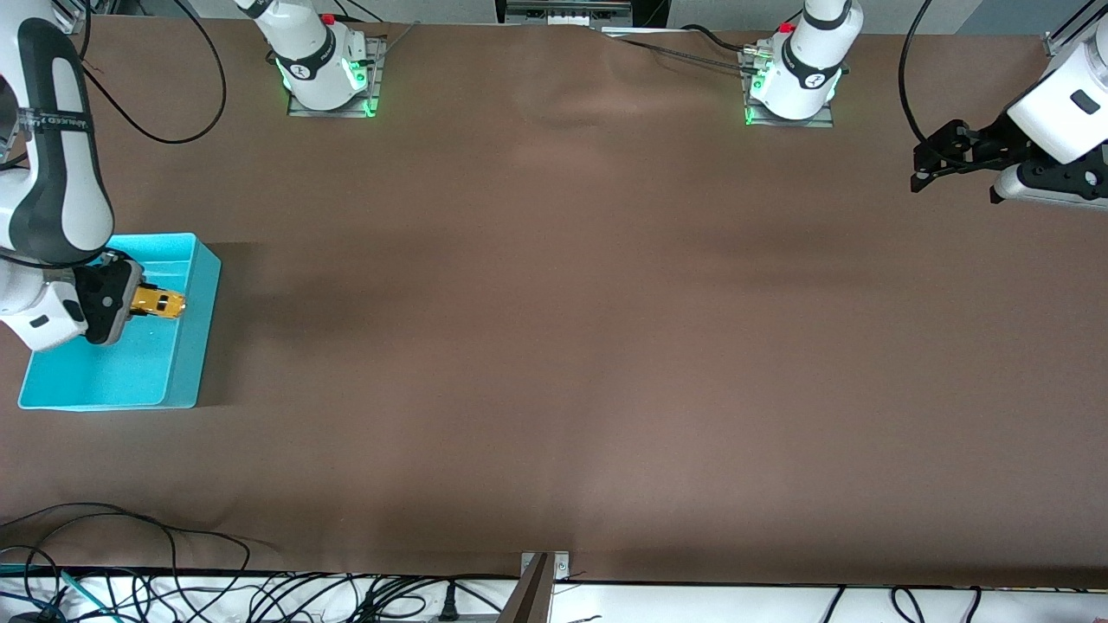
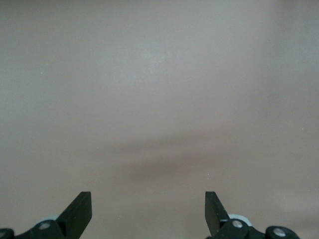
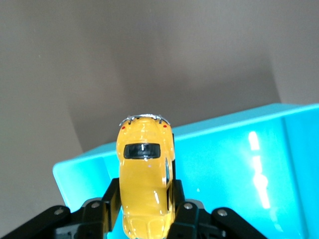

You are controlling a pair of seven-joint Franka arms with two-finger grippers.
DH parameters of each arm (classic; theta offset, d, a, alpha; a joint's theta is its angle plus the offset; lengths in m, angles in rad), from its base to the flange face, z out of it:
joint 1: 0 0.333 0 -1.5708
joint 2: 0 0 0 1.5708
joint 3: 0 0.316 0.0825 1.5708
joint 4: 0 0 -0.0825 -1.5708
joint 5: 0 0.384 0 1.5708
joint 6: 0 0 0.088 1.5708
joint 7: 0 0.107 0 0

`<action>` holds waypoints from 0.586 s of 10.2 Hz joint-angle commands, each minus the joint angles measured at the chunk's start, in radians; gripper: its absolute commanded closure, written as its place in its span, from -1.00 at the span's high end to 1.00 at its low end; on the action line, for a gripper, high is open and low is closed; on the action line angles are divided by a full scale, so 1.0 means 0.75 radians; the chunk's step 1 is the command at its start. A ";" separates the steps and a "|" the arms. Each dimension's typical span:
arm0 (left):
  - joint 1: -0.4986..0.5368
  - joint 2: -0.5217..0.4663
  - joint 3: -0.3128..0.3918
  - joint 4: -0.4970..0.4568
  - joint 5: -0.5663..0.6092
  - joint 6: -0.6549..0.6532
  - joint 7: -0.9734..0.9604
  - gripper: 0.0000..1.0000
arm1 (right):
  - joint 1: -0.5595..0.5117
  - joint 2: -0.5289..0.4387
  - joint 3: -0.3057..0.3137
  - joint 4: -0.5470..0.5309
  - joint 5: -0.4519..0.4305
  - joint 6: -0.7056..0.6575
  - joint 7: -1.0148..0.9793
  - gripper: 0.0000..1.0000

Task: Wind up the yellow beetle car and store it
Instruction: 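Lift the car with the right gripper and lower it into the bin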

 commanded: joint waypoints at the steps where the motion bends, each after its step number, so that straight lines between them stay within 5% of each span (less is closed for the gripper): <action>1: 0.005 0.006 -0.002 0.034 -0.023 -0.032 -0.004 1.00 | -0.071 0.058 0.002 0.023 -0.038 0.072 -0.119 -1.00; 6: 0.007 0.006 0.002 0.034 -0.023 -0.032 -0.004 1.00 | -0.132 0.164 0.004 0.023 -0.024 0.260 -0.291 -1.00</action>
